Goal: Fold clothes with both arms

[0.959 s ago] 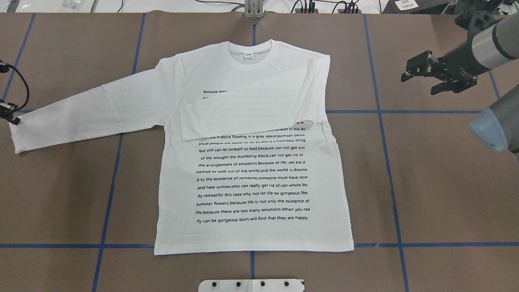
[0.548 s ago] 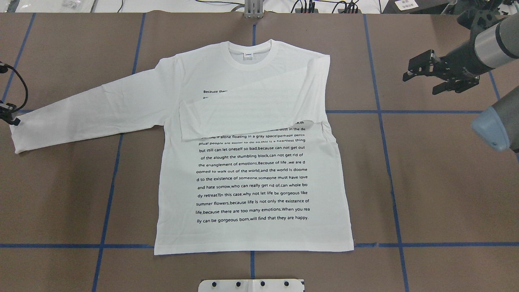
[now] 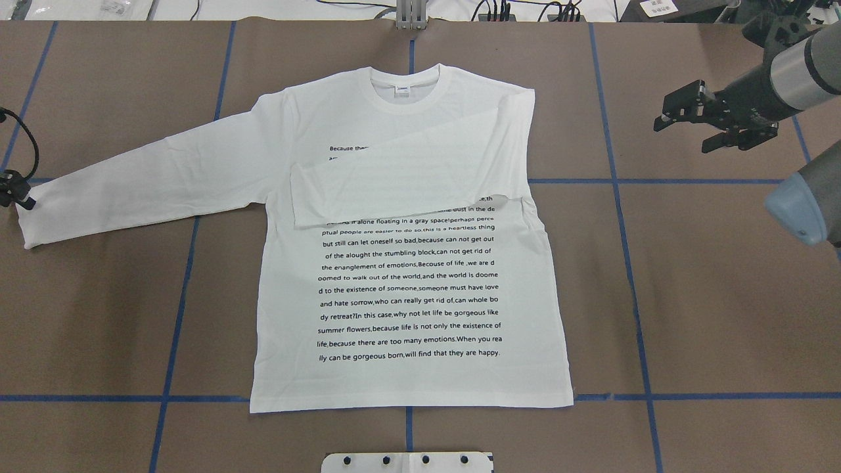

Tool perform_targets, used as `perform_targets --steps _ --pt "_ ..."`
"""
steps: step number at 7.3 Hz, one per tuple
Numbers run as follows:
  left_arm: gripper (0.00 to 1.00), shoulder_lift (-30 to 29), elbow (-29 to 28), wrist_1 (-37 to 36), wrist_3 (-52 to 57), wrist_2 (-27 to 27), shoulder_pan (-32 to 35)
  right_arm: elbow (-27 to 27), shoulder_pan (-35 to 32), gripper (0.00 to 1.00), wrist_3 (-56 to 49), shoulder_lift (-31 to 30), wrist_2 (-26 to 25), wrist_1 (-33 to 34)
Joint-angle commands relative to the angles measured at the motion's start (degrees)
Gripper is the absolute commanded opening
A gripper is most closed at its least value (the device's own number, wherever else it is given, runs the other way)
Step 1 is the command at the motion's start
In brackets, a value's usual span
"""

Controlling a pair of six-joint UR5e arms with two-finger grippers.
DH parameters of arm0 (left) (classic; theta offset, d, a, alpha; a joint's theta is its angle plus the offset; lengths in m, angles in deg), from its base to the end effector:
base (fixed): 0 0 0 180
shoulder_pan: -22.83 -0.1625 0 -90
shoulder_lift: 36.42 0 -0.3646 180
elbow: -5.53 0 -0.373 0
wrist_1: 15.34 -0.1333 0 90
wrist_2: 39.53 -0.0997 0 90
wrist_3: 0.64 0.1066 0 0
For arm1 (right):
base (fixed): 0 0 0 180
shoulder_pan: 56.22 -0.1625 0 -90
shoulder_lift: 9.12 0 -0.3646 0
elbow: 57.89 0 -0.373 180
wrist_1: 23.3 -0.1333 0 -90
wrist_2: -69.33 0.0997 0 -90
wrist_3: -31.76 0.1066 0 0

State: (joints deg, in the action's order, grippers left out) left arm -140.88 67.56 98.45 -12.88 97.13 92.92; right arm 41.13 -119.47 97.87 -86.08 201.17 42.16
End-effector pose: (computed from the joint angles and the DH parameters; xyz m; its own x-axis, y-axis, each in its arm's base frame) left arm 0.1399 -0.5501 0.6569 0.6585 0.1515 -0.7372 -0.2000 0.9795 0.0227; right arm -0.1939 -0.5228 0.3597 0.4638 0.2499 0.8499 -0.2836 0.9508 -0.1248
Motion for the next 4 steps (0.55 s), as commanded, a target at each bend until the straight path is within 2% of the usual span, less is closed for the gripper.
perform_targets --steps 1,2,3,4 --pt "0.54 -0.13 -0.51 -0.15 -0.24 0.09 0.22 0.03 -0.03 0.99 0.08 -0.12 0.00 -0.06" --pt "0.51 -0.31 -0.51 -0.07 -0.50 0.09 0.23 0.21 -0.03 0.99 0.16 -0.12 0.08 -0.06" --pt "0.34 -0.48 -0.51 -0.15 -0.68 0.18 0.23 0.12 -0.29 0.99 0.17 -0.21 0.09 -0.06" --pt "0.01 -0.48 -0.51 -0.15 -0.68 0.27 0.31 0.21 -0.29 0.99 0.17 -0.56 0.09 -0.15"
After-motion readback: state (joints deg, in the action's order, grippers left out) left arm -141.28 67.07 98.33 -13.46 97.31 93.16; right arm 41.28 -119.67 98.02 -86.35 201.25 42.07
